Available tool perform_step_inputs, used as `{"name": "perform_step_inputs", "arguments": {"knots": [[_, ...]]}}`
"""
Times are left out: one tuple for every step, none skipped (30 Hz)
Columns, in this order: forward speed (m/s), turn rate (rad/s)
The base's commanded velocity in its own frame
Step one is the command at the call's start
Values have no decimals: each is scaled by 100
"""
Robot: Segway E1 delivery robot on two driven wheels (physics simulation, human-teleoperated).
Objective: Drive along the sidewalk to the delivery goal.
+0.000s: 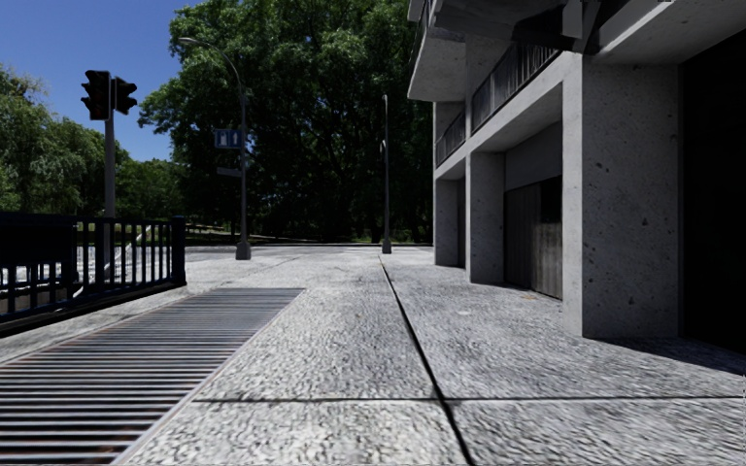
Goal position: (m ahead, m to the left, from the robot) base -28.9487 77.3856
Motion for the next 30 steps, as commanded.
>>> {"name": "perform_step_inputs", "arguments": {"knots": [[200, 17], [200, 20], [200, 20], [200, 21], [200, 22], [200, 22], [200, 22], [200, 22], [200, 22], [200, 22], [200, 22], [200, 22], [200, 25], [200, 33], [200, 33], [200, 45], [200, 51], [200, 53], [200, 53], [200, 54], [200, 54], [200, 54], [200, 54], [200, 54], [200, 54], [200, 54], [200, 54], [200, 54], [200, 54], [200, 54]]}}
